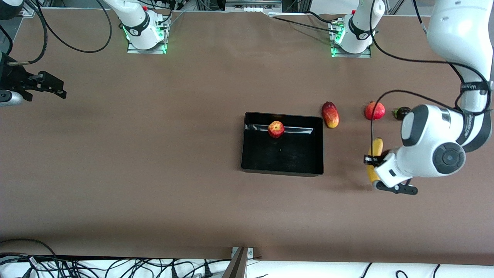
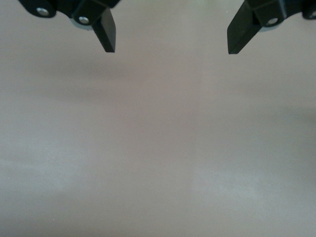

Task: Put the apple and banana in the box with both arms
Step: 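Grasp the yellow banana with the left gripper and lift it, then carry the banana over the black box and lower it inside, then open the left gripper to release the banana beside the apple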

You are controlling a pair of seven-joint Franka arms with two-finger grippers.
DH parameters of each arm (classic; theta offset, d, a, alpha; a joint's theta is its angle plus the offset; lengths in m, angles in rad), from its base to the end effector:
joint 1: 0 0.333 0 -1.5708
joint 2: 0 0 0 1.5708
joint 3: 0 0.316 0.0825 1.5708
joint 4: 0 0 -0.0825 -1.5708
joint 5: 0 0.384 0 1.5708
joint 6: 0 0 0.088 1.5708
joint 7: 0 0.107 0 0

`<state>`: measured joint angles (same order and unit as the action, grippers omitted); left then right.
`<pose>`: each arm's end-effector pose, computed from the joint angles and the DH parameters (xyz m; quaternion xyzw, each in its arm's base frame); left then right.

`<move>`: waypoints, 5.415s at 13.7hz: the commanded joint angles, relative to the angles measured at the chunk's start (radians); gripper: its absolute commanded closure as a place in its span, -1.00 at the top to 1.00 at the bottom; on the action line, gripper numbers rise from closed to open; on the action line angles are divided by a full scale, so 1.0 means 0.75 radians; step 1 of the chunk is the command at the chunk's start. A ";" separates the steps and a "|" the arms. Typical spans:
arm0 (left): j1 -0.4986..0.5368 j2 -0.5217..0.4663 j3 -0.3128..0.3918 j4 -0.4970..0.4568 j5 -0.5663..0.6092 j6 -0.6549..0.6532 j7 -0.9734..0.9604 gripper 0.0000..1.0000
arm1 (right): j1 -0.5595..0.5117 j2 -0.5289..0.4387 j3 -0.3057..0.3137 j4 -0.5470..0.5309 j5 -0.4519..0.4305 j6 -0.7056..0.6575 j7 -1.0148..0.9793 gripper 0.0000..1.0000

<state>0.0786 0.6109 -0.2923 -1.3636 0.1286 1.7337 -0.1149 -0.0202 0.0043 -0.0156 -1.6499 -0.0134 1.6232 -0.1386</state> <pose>0.6876 -0.0970 0.3571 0.9927 -0.0503 -0.1098 0.0054 0.5576 -0.0213 0.5892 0.9985 0.0518 -0.0160 0.0053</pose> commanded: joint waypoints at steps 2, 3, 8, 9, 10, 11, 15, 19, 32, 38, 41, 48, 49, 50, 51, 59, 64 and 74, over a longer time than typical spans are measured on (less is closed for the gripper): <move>-0.119 -0.048 -0.046 -0.037 -0.075 -0.056 -0.265 -1.00 | -0.010 -0.018 0.006 -0.015 -0.013 -0.008 -0.030 1.00; -0.162 -0.046 -0.046 -0.037 -0.100 -0.054 -0.323 -1.00 | -0.010 -0.018 0.004 -0.015 -0.013 -0.008 -0.030 1.00; -0.291 -0.015 -0.048 -0.053 -0.169 0.044 -0.491 -1.00 | -0.010 -0.018 0.004 -0.015 -0.013 -0.008 -0.030 1.00; -0.299 -0.001 -0.050 -0.055 -0.169 0.067 -0.513 -1.00 | -0.010 -0.018 0.004 -0.015 -0.013 -0.008 -0.030 1.00; -0.299 0.010 -0.054 -0.055 -0.174 0.077 -0.516 -1.00 | -0.010 -0.018 0.004 -0.015 -0.013 -0.008 -0.030 1.00; -0.301 0.022 -0.052 -0.057 -0.196 0.083 -0.516 -1.00 | -0.010 -0.018 0.004 -0.015 -0.013 -0.008 -0.028 1.00; -0.320 0.063 -0.060 -0.062 -0.200 0.132 -0.526 -1.00 | -0.010 -0.018 0.004 -0.015 -0.013 -0.008 -0.030 1.00; -0.326 0.081 -0.083 -0.064 -0.200 0.159 -0.554 -1.00 | -0.010 -0.018 0.004 -0.015 -0.013 -0.008 -0.030 1.00; -0.348 0.210 -0.091 -0.123 -0.127 0.361 -0.589 -1.00 | -0.010 -0.018 0.004 -0.015 -0.013 -0.008 -0.030 1.00; -0.338 0.271 -0.091 -0.180 -0.059 0.503 -0.583 -1.00 | -0.010 -0.018 0.004 -0.015 -0.013 -0.008 -0.030 1.00; -0.336 0.288 -0.091 -0.180 -0.045 0.505 -0.581 -1.00 | -0.010 -0.018 0.004 -0.015 -0.013 -0.008 -0.030 1.00; -0.332 0.308 -0.089 -0.180 -0.045 0.515 -0.536 0.37 | -0.016 -0.018 -0.006 -0.015 -0.011 -0.072 -0.024 1.00; -0.332 0.308 -0.087 -0.180 -0.045 0.513 -0.542 0.56 | -0.014 -0.020 -0.010 -0.015 -0.011 -0.074 -0.024 1.00; -0.330 0.304 -0.087 -0.178 -0.045 0.505 -0.548 0.86 | -0.014 -0.020 -0.010 -0.015 -0.011 -0.072 -0.022 1.00; -0.330 0.296 -0.087 -0.178 -0.047 0.491 -0.565 1.00 | -0.014 -0.020 -0.010 -0.013 -0.011 -0.070 -0.024 1.00; -0.283 0.214 -0.119 0.024 -0.069 0.029 -0.630 1.00 | -0.016 -0.018 -0.012 -0.013 -0.011 -0.064 -0.020 1.00; -0.144 -0.049 -0.156 0.020 -0.088 -0.125 -0.616 1.00 | -0.016 -0.018 -0.012 -0.013 -0.011 -0.062 -0.018 1.00; -0.086 -0.597 0.227 -0.057 -0.239 -0.377 -0.260 1.00 | -0.014 -0.018 -0.010 -0.015 -0.009 -0.058 -0.003 1.00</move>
<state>0.0551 0.2855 -0.2439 -1.3298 0.0012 1.4571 -0.3952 -0.0240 0.0043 -0.0276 -1.6504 -0.0134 1.5793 -0.1392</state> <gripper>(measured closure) 0.000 0.000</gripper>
